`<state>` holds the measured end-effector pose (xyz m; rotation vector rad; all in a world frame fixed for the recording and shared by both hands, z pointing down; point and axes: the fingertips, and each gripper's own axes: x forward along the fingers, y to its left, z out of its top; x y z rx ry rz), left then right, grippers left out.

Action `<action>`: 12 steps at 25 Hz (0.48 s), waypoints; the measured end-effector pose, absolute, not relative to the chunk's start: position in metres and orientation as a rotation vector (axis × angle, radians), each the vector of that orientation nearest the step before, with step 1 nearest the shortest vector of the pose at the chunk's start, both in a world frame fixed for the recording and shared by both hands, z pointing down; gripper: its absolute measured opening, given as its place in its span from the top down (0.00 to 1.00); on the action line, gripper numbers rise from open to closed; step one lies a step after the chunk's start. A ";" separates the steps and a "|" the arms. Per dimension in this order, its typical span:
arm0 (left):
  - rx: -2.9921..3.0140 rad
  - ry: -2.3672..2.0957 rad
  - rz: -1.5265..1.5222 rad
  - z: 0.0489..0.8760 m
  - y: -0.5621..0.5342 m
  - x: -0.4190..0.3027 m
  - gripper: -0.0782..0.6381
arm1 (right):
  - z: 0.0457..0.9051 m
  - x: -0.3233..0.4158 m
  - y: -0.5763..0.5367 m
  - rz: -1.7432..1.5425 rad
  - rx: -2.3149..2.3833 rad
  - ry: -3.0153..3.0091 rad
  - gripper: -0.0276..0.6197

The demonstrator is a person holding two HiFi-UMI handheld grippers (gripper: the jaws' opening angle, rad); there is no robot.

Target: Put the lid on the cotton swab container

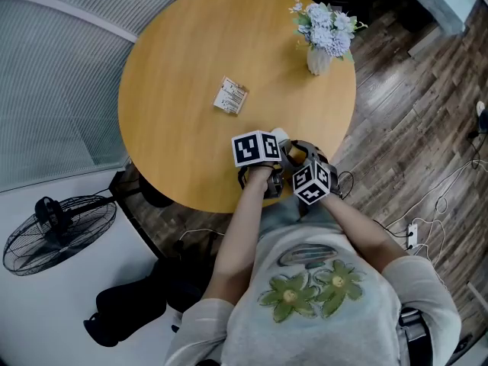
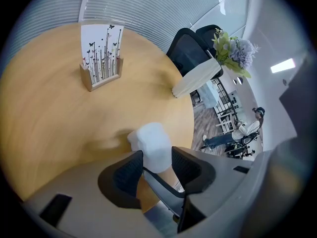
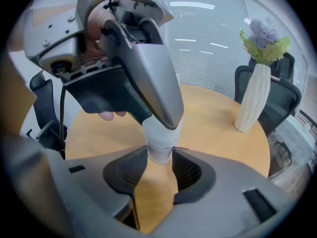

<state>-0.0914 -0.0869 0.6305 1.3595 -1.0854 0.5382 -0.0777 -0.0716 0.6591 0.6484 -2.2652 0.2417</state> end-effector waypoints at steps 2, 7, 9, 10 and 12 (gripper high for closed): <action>1.340 -1.059 0.515 0.636 -0.086 -0.089 0.62 | 0.659 -0.078 -0.072 0.245 0.643 -2.263 0.71; 1.189 -0.847 0.240 0.664 -0.076 -0.077 0.46 | 0.662 -0.076 -0.068 0.229 0.610 -2.256 0.72; 1.198 -0.835 0.209 0.665 -0.077 -0.077 0.44 | 0.662 -0.075 -0.069 0.218 0.598 -2.254 0.73; 1.211 -0.849 0.216 0.665 -0.078 -0.077 0.44 | 0.662 -0.075 -0.070 0.216 0.595 -2.254 0.73; 1.231 -0.883 0.248 0.664 -0.080 -0.078 0.44 | 0.661 -0.075 -0.070 0.220 0.598 -2.255 0.73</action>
